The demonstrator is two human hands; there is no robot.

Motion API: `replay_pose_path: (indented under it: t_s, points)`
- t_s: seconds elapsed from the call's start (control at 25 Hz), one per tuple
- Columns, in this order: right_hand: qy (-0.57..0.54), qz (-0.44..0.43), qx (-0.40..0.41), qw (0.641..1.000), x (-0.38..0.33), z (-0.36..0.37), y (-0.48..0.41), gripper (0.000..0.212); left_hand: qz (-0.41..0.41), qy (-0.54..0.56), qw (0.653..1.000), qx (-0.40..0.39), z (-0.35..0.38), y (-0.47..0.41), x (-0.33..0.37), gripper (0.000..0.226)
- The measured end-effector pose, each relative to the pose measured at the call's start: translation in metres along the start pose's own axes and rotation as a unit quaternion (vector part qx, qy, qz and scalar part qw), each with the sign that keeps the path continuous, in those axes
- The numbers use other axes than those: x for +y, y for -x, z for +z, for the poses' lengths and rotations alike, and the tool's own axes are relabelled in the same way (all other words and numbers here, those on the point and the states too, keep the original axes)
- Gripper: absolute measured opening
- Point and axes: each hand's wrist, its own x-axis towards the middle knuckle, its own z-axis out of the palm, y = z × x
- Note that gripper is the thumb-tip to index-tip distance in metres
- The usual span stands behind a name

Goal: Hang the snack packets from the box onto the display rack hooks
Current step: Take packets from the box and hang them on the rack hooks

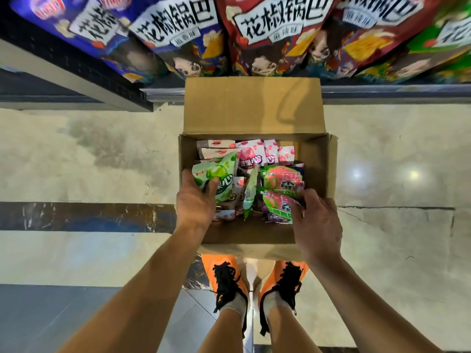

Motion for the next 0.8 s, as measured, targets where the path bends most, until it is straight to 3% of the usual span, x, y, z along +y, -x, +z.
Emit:
replay_pose_path:
  t_s: [0.12, 0.28, 0.44, 0.56, 0.8]
  points:
    - [-0.087, -0.036, 0.027, 0.995, -0.016, -0.040, 0.004, 0.015, 0.031, 0.105, 0.994, -0.020, -0.030, 0.024, 0.020, 0.043]
    - [-0.224, -0.039, 0.000, 0.974, -0.058, -0.125, 0.007, 0.018, 0.082, 0.256, 0.963, -0.032, -0.081, 0.062, 0.066, 0.050]
    - [-0.247, -0.115, 0.063, 0.960, -0.109, -0.221, 0.021, 0.022, 0.159, 0.249, 0.955, -0.006, -0.152, 0.118, 0.140, 0.017]
    - [-0.321, -0.131, 0.079, 0.935, -0.156, -0.316, 0.041, 0.011, 0.189, 0.260, 0.947, 0.015, -0.223, 0.171, 0.199, 0.017]
    - [-0.393, -0.219, 0.145, 0.881, -0.240, -0.501, 0.120, 0.021, 0.306, 0.273, 0.909, 0.068, -0.355, 0.289, 0.304, 0.018]
